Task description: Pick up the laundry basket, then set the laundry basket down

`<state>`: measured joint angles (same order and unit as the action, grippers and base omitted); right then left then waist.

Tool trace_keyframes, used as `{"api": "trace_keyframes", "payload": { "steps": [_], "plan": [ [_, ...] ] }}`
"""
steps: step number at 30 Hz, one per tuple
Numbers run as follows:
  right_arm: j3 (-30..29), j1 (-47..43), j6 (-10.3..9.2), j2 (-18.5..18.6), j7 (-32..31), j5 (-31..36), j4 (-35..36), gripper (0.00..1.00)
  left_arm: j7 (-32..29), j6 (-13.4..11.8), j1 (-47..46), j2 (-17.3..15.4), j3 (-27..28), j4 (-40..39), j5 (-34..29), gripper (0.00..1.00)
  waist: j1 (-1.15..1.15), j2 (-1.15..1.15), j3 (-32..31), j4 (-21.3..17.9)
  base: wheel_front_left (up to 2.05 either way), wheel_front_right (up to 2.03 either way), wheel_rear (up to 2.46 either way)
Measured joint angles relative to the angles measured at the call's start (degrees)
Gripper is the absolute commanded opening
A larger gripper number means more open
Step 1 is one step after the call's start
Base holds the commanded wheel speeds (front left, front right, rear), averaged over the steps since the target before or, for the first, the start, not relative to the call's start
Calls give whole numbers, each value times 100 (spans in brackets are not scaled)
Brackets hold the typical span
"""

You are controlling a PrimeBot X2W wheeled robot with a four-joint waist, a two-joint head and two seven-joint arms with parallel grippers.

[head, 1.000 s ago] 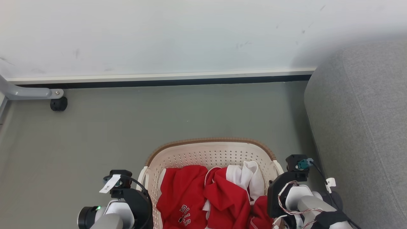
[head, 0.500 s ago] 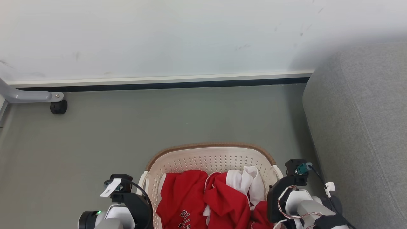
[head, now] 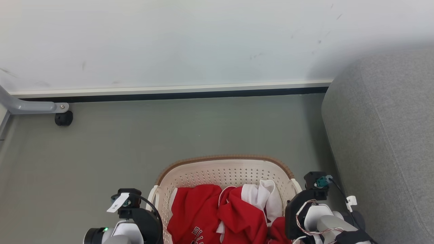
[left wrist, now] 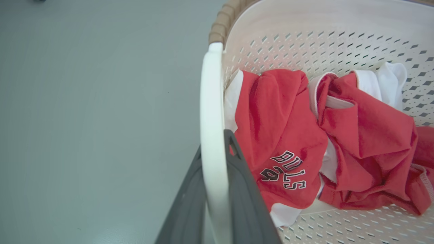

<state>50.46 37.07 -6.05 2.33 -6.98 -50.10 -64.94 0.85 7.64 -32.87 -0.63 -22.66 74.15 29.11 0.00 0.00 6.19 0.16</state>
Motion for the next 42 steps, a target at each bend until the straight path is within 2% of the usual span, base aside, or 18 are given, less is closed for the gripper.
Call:
{"api": "trace_keyframes", "payload": {
  "steps": [42],
  "plan": [
    [304, 102, 51, -3, 135, -334, -149, 0, -33, 0, 19, 4, -35, 0, 159, 0, 0, 0, 40, 38, 0, 0, 0]
  ]
}}
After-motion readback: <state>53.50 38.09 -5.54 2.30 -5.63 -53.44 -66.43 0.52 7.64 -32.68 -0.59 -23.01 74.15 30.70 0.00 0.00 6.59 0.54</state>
